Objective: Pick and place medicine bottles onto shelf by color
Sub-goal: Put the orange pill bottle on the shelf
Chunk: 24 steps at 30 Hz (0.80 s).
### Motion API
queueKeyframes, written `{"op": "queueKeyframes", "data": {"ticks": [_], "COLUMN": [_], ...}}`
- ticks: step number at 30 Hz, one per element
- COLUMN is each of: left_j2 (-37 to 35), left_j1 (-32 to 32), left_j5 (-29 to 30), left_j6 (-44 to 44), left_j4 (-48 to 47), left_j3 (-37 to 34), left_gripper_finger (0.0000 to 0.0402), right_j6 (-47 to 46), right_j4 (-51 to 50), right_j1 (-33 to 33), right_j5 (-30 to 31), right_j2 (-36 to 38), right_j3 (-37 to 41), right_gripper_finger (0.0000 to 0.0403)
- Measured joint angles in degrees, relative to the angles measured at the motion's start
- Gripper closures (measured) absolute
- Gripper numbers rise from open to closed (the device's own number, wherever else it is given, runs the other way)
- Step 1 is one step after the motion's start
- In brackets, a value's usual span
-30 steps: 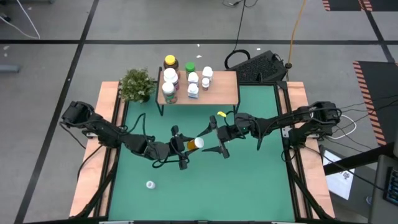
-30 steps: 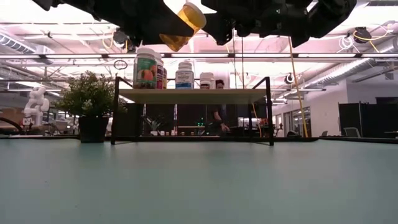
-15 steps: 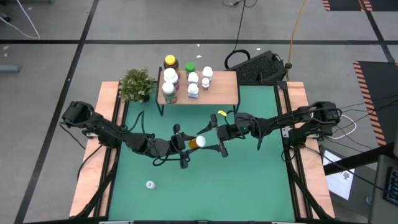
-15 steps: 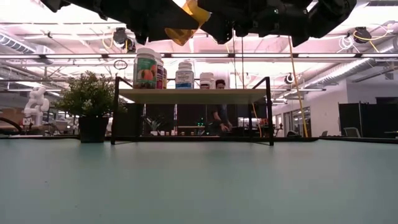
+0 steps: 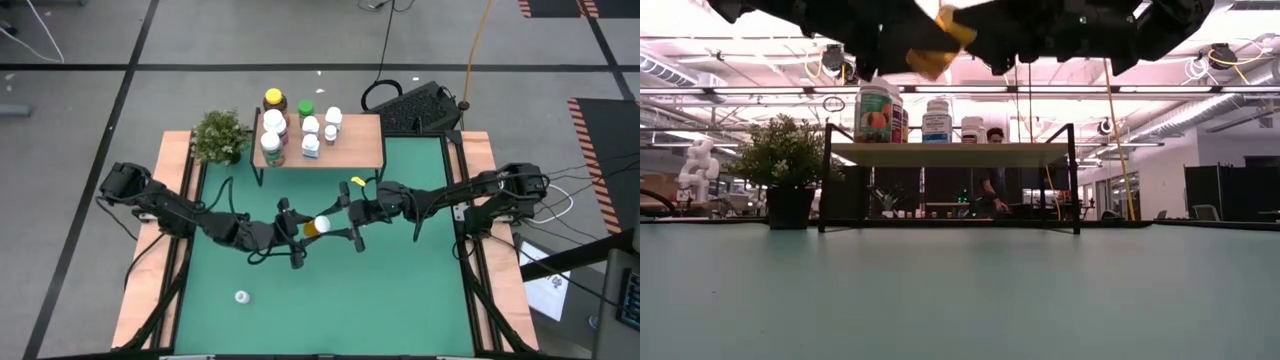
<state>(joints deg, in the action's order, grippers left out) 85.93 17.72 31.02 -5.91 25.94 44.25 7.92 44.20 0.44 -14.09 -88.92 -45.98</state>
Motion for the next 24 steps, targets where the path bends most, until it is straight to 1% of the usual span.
{"op": "queueKeyframes", "data": {"ticks": [3,5,9,13,15,18,21,24], "left_j2": [0.00,0.00,0.00,0.04,0.04,0.04,0.04,0.04], "left_j1": [-0.09,-0.13,-0.78,-1.98,-2.41,-2.70,-2.54,-2.13], "left_j5": [0.52,0.74,0.68,0.55,0.56,0.54,0.53,0.55], "left_j6": [-3.16,-5.59,-13.01,-20.77,-23.22,-25.46,-26.78,-26.89], "left_j4": [-4.92,-9.61,-20.66,-27.79,-30.64,-32.86,-33.71,-33.81], "left_j3": [0.00,0.00,0.00,0.00,-0.01,-0.02,-0.02,-0.02], "left_gripper_finger": [0.0160,0.0143,0.0111,0.0090,0.0085,0.0084,0.0090,0.0098], "right_j6": [-1.82,-1.99,-1.36,2.12,4.58,7.46,8.33,8.28], "right_j4": [-2.63,-7.26,-24.90,-40.86,-45.75,-53.32,-60.27,-62.78], "right_j1": [-0.04,-0.24,-1.26,-2.27,-3.12,-5.69,-9.79,-14.30], "right_j5": [3.60,5.44,9.90,16.74,20.01,23.20,23.11,22.66], "right_j2": [-0.01,-0.02,0.50,0.50,0.50,0.50,0.53,0.61], "right_j3": [-0.04,-1.25,-8.11,-16.27,-19.92,-25.97,-31.46,-33.59], "right_gripper_finger": [0.0200,0.0193,0.0192,0.0195,0.0195,0.0194,0.0194,0.0194]}}
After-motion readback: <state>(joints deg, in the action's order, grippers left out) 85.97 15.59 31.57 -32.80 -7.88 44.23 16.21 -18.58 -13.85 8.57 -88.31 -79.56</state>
